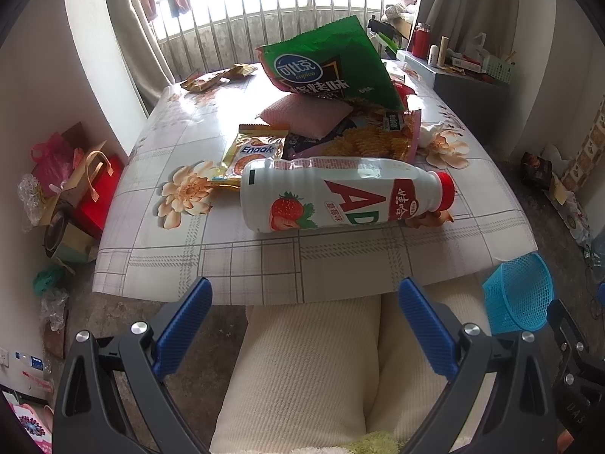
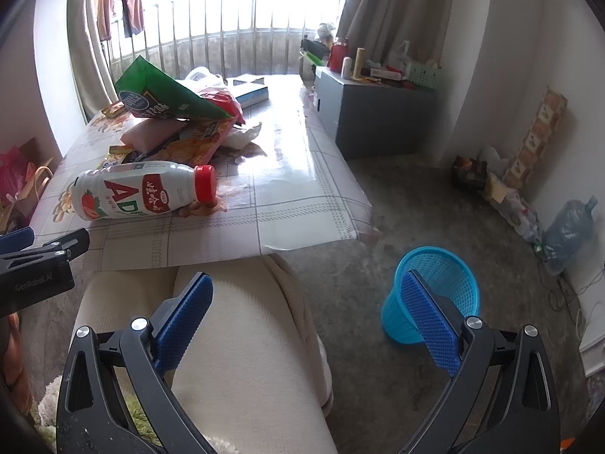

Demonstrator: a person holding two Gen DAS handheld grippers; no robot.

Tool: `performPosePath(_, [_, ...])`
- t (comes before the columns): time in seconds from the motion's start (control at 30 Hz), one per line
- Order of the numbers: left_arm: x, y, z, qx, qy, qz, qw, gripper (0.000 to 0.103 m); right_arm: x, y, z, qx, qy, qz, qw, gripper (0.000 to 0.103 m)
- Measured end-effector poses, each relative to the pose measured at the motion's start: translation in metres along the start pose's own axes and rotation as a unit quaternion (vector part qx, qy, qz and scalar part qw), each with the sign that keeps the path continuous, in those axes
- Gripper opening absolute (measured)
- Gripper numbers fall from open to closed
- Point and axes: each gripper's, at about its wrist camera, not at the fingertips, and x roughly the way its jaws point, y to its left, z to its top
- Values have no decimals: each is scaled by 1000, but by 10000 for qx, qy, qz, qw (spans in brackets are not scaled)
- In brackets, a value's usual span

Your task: Collect trash

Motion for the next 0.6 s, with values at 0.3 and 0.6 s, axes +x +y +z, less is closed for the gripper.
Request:
performPosePath(0.3, [0,-2,0,15,1,-1,10000,97,0,-1,-1,-2,-6,4,10000,95])
performPosePath(0.6, [0,-1,0,9,-2,0,10000,97,-1,0,1,-16,-22,27,10000,95])
